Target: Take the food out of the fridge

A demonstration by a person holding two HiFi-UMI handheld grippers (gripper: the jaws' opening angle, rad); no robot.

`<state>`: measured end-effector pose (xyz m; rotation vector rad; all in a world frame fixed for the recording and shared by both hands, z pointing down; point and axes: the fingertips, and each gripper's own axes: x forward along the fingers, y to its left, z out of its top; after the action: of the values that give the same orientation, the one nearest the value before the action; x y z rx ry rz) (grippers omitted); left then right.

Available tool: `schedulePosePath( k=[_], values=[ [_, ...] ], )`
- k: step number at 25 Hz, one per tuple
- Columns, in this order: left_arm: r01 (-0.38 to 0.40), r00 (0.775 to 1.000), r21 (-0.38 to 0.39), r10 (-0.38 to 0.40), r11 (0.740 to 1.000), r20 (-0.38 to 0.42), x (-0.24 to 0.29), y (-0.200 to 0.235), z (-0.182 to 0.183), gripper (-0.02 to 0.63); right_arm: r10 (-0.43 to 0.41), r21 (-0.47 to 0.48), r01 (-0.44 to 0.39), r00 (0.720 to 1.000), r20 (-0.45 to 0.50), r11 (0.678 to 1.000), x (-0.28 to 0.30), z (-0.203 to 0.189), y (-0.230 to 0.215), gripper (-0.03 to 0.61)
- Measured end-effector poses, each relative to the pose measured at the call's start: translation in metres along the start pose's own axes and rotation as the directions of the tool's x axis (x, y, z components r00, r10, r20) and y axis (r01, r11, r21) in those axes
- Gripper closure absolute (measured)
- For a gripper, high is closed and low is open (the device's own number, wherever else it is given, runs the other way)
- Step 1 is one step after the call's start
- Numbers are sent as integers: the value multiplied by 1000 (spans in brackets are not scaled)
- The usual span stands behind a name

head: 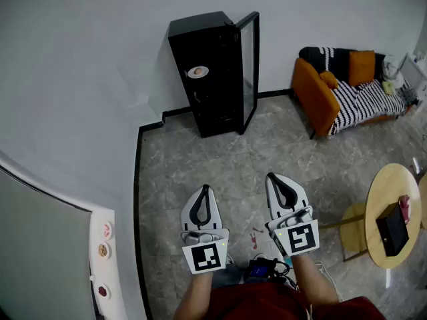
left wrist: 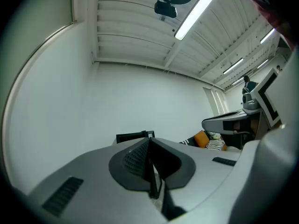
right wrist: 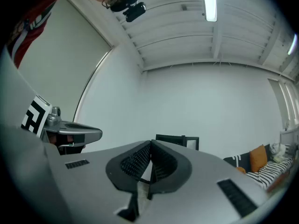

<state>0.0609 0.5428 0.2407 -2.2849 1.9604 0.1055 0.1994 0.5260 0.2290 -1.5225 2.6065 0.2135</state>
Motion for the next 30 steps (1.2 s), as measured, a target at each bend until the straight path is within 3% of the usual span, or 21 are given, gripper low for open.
schedulePosePath(
  k=[30],
  values=[
    [-98, 995, 21, 98, 995, 0, 13, -31, -7, 600, 94, 41, -95, 996, 5, 995, 10, -17, -42, 557]
  ],
)
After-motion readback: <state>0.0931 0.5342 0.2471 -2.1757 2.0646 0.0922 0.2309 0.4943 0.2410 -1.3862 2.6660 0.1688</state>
